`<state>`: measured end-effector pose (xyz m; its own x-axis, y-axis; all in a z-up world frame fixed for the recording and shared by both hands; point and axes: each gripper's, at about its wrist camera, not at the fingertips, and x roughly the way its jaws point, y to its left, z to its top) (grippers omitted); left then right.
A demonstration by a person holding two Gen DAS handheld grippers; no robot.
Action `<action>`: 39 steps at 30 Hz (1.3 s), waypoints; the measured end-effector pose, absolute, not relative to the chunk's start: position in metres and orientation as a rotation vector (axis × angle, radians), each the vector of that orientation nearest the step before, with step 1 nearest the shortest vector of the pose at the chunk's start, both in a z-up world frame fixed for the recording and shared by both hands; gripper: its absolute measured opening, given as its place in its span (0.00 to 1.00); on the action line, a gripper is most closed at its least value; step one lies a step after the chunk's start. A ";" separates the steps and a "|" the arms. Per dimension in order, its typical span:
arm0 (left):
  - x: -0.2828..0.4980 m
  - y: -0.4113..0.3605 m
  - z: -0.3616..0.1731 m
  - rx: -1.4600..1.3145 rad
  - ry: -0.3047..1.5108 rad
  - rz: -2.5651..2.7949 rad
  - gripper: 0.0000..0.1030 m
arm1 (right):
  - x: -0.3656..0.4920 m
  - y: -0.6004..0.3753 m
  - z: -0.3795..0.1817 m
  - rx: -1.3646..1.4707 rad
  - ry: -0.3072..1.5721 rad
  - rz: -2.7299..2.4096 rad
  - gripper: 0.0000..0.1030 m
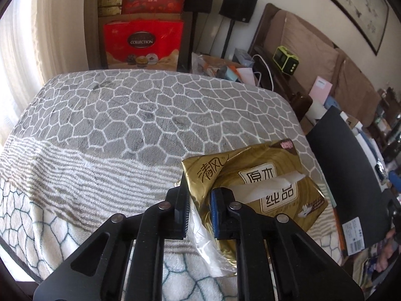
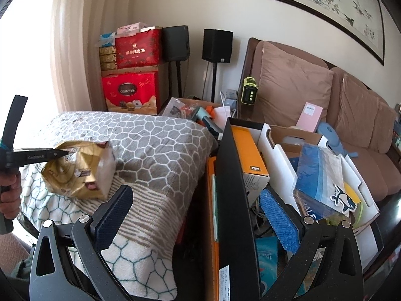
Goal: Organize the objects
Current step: 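Lift the gold tissue packet with the left tool toward the right tool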
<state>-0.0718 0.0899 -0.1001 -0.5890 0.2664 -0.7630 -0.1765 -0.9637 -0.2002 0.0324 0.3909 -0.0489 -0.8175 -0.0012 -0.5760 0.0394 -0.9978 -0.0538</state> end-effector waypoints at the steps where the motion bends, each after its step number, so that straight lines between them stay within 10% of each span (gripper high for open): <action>1: -0.072 0.088 -0.099 -1.266 -0.141 2.585 0.12 | 0.032 0.392 -0.049 0.943 0.092 -2.974 0.99; 39: -0.001 0.098 -0.098 -1.230 -0.008 2.322 0.12 | 0.024 0.364 -0.060 0.973 -0.025 -2.897 0.99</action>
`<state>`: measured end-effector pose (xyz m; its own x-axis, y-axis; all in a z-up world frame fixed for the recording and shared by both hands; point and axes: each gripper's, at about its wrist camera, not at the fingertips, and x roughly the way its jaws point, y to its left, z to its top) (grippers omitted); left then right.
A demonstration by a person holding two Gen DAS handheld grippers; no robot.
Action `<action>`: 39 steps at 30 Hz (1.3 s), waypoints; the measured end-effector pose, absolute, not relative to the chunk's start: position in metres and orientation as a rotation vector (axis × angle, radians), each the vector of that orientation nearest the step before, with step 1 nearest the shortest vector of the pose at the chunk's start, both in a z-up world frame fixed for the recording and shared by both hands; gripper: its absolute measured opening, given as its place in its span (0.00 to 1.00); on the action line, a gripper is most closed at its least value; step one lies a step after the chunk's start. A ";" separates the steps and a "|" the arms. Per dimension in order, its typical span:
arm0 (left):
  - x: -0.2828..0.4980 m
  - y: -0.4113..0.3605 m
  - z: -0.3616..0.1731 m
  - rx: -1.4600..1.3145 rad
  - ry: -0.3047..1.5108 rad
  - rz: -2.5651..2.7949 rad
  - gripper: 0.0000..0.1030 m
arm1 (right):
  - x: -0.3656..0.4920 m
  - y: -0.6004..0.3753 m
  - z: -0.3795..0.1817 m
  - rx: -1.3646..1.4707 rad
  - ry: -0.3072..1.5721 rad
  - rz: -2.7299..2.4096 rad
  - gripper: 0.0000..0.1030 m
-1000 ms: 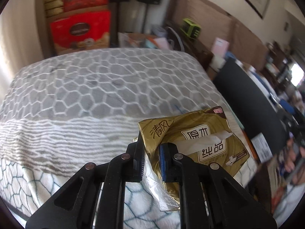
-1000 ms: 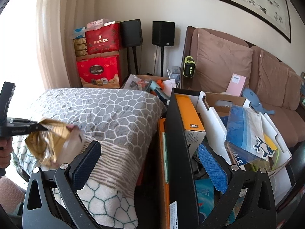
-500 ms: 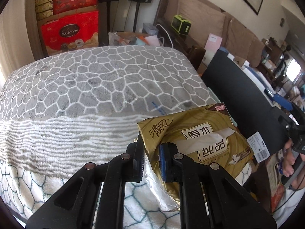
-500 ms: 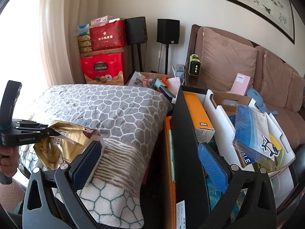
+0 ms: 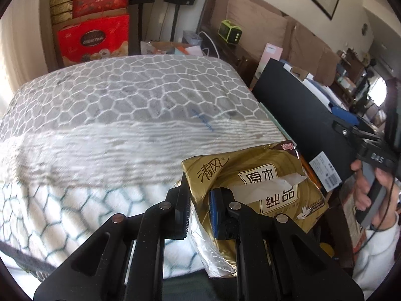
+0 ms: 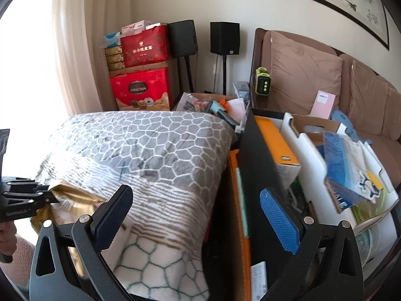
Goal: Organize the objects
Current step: 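Lift the gold tissue packet with the left tool toward the right tool, then grasp the tissue packet edge with the right tool while the left tool holds it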
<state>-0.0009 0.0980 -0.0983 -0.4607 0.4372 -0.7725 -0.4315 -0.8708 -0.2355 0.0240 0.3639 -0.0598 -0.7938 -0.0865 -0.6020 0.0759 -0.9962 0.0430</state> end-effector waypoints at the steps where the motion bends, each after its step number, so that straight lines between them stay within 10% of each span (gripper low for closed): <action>1: 0.002 0.092 -0.099 -1.231 -0.023 2.318 0.12 | 0.024 0.360 -0.061 0.970 -0.032 -2.882 0.99; 21: 0.022 0.099 -0.108 -1.191 -0.153 2.307 0.12 | 0.036 0.246 -0.108 0.970 0.396 -2.561 0.97; 31: 0.016 0.092 -0.110 -1.208 -0.187 2.335 0.12 | 0.024 0.274 -0.105 1.083 0.082 -2.500 0.41; 39: 0.008 0.089 -0.106 -1.207 -0.183 2.404 0.12 | 0.029 0.265 -0.103 1.080 0.060 -2.441 0.30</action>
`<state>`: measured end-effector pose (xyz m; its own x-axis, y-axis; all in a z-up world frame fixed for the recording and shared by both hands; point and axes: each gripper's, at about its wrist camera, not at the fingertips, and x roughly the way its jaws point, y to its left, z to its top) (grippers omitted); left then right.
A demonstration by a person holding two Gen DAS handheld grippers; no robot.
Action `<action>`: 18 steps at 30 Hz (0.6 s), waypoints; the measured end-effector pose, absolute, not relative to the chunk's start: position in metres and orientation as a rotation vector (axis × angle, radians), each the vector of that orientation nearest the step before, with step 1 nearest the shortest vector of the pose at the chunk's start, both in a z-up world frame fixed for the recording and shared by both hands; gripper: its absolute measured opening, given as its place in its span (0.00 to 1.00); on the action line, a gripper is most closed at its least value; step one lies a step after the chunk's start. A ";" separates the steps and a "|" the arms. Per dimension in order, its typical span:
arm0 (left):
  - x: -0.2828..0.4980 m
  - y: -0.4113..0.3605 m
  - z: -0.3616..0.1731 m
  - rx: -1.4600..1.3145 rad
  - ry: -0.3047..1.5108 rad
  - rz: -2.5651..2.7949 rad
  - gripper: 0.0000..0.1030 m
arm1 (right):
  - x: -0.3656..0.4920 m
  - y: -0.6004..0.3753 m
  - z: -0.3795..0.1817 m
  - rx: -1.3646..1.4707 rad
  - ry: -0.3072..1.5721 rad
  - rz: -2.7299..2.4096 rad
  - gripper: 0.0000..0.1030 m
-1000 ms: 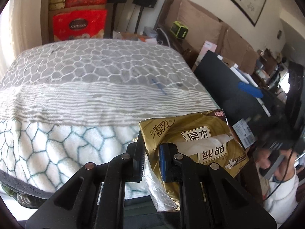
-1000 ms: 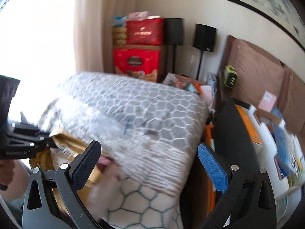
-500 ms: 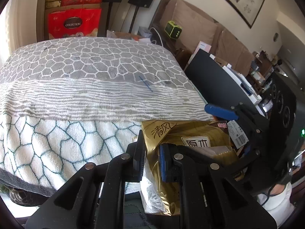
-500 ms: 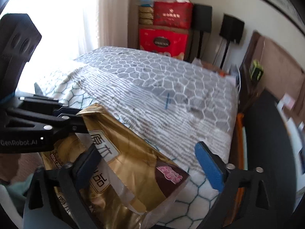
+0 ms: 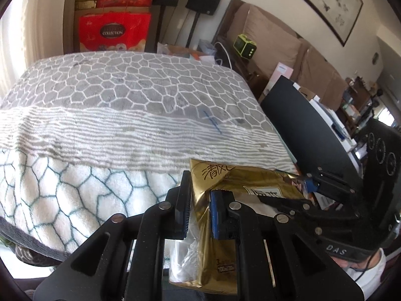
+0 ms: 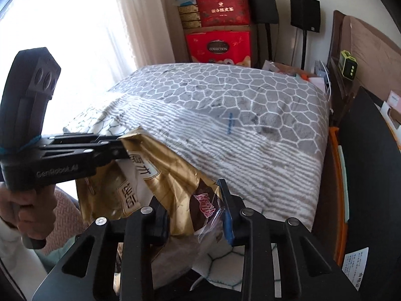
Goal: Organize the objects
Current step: 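Grasp the tissue packet edge with the right tool while the left tool holds it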
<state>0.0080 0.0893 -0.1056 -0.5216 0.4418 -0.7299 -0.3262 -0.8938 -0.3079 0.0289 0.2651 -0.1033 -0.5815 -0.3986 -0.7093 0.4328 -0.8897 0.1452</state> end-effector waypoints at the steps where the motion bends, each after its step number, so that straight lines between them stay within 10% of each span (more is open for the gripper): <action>1: 0.007 0.090 -0.105 -1.203 -0.182 2.405 0.12 | 0.029 0.266 -0.103 1.079 0.057 -2.441 0.30; 18: 0.005 0.111 -0.097 -1.204 -0.180 2.429 0.19 | 0.019 0.304 -0.101 1.130 -0.079 -2.584 0.19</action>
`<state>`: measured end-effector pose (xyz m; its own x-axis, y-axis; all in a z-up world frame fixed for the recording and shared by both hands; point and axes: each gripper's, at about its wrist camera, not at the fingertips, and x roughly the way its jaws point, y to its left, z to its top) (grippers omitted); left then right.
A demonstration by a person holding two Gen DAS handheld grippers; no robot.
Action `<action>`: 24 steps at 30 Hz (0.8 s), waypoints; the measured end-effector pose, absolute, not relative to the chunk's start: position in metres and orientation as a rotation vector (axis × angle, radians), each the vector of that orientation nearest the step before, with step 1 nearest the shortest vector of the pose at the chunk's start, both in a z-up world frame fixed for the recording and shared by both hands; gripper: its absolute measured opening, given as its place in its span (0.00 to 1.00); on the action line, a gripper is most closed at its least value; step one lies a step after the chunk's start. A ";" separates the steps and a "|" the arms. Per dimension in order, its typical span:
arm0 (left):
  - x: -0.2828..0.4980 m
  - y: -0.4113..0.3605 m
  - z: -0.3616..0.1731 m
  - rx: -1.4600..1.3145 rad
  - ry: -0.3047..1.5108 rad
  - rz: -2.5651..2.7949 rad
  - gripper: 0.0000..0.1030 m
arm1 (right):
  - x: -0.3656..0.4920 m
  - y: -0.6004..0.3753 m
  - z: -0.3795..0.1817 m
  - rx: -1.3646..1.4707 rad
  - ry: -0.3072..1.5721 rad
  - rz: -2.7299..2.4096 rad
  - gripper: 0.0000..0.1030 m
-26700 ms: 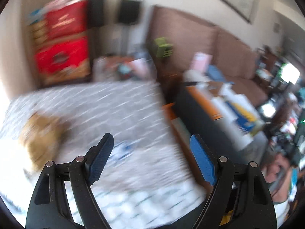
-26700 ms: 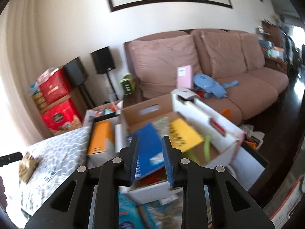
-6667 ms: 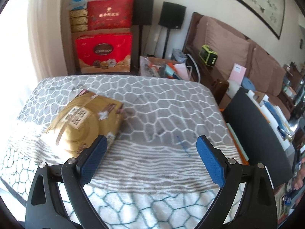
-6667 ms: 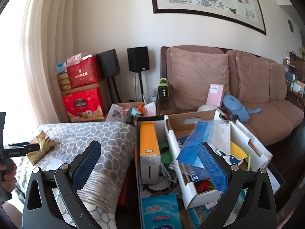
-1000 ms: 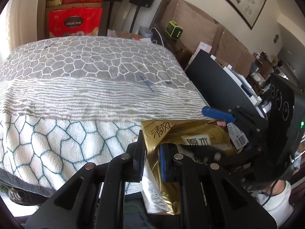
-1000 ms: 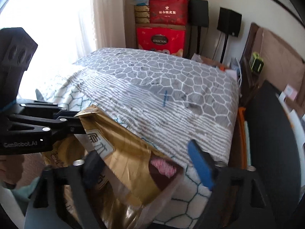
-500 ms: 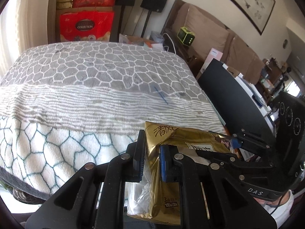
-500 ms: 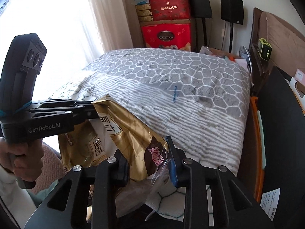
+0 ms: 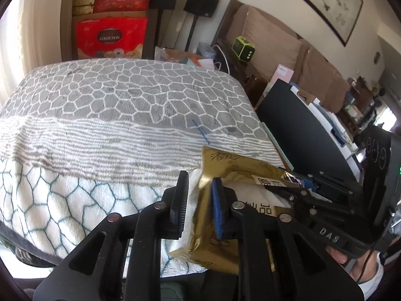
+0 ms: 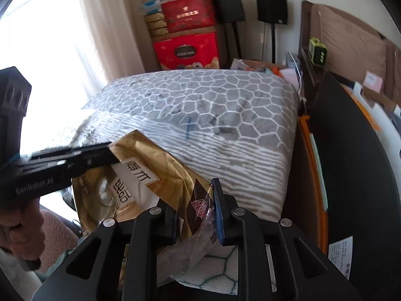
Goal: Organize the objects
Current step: 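Grasp the tissue packet edge with the right tool while the left tool holds it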
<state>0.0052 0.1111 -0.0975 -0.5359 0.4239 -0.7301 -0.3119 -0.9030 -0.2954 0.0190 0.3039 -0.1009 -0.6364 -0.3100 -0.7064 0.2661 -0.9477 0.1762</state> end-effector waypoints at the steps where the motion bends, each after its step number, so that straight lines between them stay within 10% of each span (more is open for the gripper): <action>1: 0.006 0.111 -0.098 -1.208 -0.184 2.429 0.21 | 0.018 0.305 -0.100 1.132 -0.085 -2.591 0.19; 24: -0.009 0.126 -0.092 -1.263 -0.068 2.377 0.44 | 0.019 0.310 -0.099 1.145 -0.129 -2.616 0.20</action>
